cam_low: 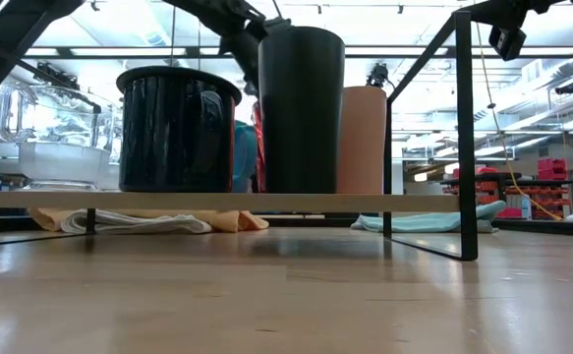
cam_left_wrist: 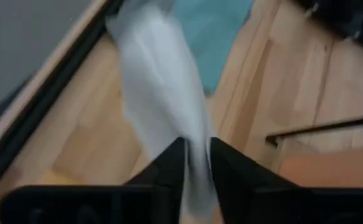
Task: Stack small to large cups/mugs on shelf
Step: Remove the white towel from the top of the purple cup, then put the purple cup on the shelf
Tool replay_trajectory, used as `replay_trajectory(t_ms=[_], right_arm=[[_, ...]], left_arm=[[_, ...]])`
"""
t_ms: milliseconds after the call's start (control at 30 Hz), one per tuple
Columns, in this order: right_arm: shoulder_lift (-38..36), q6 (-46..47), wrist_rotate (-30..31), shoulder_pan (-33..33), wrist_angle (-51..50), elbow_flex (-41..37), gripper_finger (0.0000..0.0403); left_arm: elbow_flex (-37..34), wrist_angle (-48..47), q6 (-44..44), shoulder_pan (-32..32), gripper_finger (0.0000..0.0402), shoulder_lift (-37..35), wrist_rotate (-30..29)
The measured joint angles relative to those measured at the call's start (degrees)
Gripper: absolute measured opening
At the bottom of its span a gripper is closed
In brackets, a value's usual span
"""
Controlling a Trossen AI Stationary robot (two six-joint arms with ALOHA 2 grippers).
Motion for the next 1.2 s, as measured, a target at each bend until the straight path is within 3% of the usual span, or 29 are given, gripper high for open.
replay_trajectory(t_ms=[267, 433, 800, 1200], right_arm=[[0.00, 0.00, -0.09, 0.00, 0.02, 0.00, 0.0107], [0.00, 0.02, -0.10, 0.00, -0.02, 0.00, 0.0107], [0.20, -0.20, -2.74, 0.00, -0.37, 0.00, 0.0107], [1.46, -0.18, -3.57, 0.00, -0.39, 0.00, 0.0107]], left_arm=[[0.05, 2.51, -0.99, 0.13, 0.0217, -0.85, -0.10], [0.04, -3.09, -1.73, 1.12, 0.0268, -1.90, -0.20], [0.07, -31.02, 2.78, 5.72, 0.0251, -7.02, -7.38], [0.04, -37.93, 4.85, 6.91, 0.0261, -6.93, -7.94]])
